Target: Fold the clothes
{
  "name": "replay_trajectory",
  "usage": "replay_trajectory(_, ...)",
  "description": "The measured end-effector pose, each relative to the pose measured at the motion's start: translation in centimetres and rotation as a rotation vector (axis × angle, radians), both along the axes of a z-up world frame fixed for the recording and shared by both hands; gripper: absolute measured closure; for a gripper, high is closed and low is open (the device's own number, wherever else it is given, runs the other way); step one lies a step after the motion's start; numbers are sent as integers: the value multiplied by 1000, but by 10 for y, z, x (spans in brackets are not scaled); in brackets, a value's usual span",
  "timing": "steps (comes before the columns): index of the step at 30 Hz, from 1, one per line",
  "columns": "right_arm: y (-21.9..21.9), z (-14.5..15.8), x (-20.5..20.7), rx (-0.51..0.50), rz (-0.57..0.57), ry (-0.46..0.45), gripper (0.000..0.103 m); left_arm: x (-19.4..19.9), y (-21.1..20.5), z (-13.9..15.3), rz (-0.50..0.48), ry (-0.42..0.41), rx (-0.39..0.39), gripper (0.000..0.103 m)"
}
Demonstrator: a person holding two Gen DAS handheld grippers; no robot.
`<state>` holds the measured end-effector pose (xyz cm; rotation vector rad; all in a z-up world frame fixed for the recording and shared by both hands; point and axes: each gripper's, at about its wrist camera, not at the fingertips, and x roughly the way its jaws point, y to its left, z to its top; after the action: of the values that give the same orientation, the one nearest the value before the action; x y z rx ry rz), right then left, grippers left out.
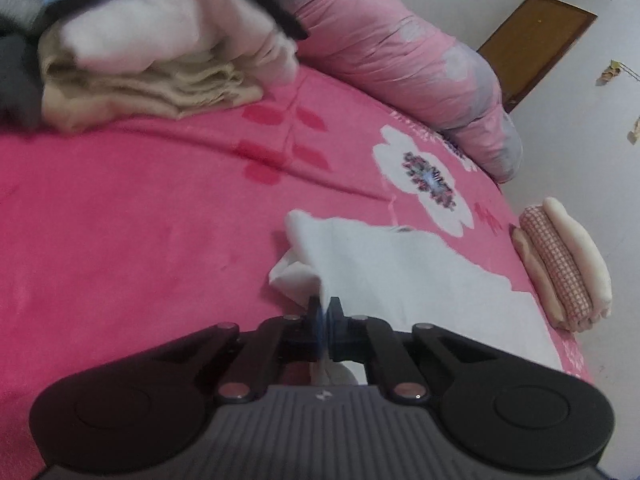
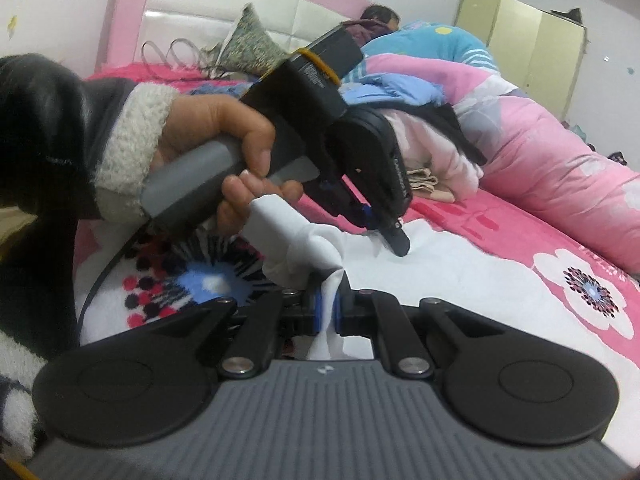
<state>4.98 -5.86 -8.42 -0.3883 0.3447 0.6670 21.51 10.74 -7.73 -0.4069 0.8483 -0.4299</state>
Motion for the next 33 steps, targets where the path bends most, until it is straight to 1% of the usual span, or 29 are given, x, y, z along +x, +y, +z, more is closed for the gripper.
replay_trajectory(4,-21,9,-2,84,-42,-15,99,-1,-24,31,-19,-44,38,100)
replay_trajectory(7,-44,15,-6,160,-88,-34,99,-2,-59,60,-49,-79,94,100)
replay_trajectory(11,-91,23,-14,290,-178,-61,100,-11,-131,93,-121,-136,183,100)
replay_trajectory(14,-133,24,-25,376,-259,-91,100,-19,-193,111,-164,-182,238,100)
replay_trajectory(16,-162,24,-33,426,-315,-108,100,-26,-236,118,-211,-208,261,100)
replay_trajectory(18,-189,21,-42,468,-372,-119,100,-31,-279,117,-270,-225,290,100)
replay_trajectory(21,-231,11,-54,532,-465,-134,100,-38,-340,103,-368,-230,347,100)
replay_trajectory(23,-257,0,-60,588,-533,-122,100,-42,-372,82,-428,-209,394,100)
replay_trajectory(25,-281,-17,-63,671,-604,-67,100,-44,-399,59,-484,-178,439,99)
replay_trajectory(27,-299,-35,-65,747,-647,-1,100,-41,-410,37,-522,-118,462,88)
replay_trajectory(28,-306,-45,-65,781,-663,37,100,-40,-412,29,-532,-95,468,76)
replay_trajectory(29,-312,-53,-64,815,-671,73,100,-40,-409,27,-530,-90,467,64)
replay_trajectory(30,-316,-61,-62,849,-677,110,100,-41,-406,25,-528,-85,467,59)
replay_trajectory(31,-320,-66,-60,882,-670,133,100,-41,-403,23,-526,-79,467,50)
replay_trajectory(32,-322,-68,-58,901,-658,136,100,-41,-399,24,-523,-78,464,43)
replay_trajectory(33,-324,-69,-57,916,-644,133,99,-43,-391,30,-513,-88,454,41)
